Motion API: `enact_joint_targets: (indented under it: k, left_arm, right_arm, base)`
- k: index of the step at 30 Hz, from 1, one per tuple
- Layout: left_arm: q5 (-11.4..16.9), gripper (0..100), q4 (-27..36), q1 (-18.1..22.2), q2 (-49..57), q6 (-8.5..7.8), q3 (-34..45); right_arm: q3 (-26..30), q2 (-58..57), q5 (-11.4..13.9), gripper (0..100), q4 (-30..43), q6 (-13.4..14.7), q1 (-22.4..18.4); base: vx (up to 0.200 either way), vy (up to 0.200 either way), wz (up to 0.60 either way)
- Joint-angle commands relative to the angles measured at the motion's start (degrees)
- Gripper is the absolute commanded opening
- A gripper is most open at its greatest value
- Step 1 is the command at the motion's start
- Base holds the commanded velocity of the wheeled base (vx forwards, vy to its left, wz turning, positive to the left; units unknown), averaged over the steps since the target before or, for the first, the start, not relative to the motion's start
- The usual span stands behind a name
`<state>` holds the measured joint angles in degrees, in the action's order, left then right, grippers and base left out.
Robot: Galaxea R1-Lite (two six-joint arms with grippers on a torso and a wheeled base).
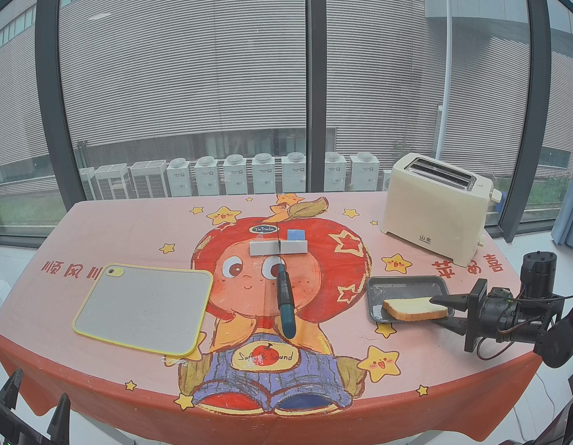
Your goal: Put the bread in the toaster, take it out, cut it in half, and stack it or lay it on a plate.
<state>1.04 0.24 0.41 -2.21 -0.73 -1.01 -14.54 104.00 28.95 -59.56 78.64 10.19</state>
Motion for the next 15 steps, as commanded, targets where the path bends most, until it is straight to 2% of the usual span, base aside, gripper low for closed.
enact_joint_targets:
  k: [1,15]
  left_arm:
    - [0.02,100,0.02,0.02,0.01,-0.06,1.01]
    - [0.02,100,0.02,0.02,0.01,-0.06,1.01]
  right_arm:
    - [0.31,0.68,0.05,0,-0.03,0.02,0.18]
    - [0.31,0.42,0.05,0,-0.03,0.02,0.09]
  base:
    - [0.000,0.000,0.00]
    - [0.000,0.000,0.00]
